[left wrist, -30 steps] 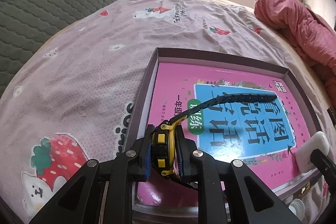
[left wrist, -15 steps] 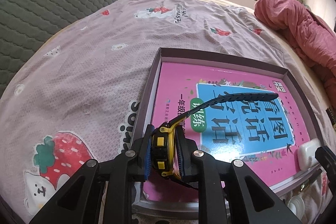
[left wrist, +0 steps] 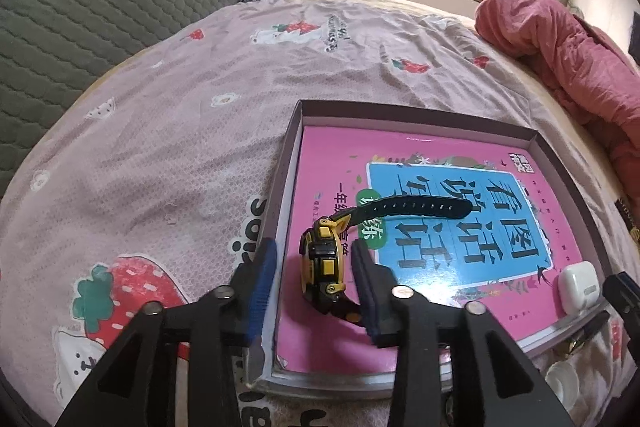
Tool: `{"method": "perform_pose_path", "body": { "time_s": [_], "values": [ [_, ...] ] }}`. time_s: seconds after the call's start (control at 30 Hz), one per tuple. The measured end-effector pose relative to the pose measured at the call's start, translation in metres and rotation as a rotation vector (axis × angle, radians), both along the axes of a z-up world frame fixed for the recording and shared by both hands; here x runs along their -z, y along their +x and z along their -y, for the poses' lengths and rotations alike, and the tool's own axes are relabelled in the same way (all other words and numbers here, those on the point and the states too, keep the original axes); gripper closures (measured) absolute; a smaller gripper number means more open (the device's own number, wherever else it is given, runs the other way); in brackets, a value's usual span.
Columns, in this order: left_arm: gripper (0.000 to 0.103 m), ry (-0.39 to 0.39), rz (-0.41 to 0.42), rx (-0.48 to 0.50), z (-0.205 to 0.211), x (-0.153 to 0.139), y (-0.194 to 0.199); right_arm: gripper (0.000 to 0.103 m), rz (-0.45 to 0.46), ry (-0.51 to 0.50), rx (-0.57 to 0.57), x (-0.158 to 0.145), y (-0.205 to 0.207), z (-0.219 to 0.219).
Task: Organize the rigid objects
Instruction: 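Lower and release the watch with the left tool while the right tool releases the AirPods case in the box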
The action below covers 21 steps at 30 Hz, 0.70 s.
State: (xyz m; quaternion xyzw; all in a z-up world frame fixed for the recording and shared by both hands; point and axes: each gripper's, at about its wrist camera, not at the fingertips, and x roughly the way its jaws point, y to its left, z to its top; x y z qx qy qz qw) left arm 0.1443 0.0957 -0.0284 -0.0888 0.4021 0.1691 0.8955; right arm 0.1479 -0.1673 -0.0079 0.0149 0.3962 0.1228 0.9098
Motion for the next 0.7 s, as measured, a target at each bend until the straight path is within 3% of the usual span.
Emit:
{"method": "perform_pose_path", "body": {
  "time_s": [0.23,0.53,0.7],
  "values": [
    [0.062,0.003,0.027,0.007,0.0,-0.008,-0.011,0.057,0.037,-0.019,-0.024,-0.006,-0.012,0.004],
    [0.045,0.0,0.11,0.02,0.005,-0.03,-0.031,0.057,0.063,-0.023,-0.023,-0.016,-0.019,0.009],
    [0.041,0.003,0.126,0.037,0.015,-0.041,-0.045,0.056,0.066,-0.03,-0.042,-0.018,-0.027,0.01]
  ]
}}
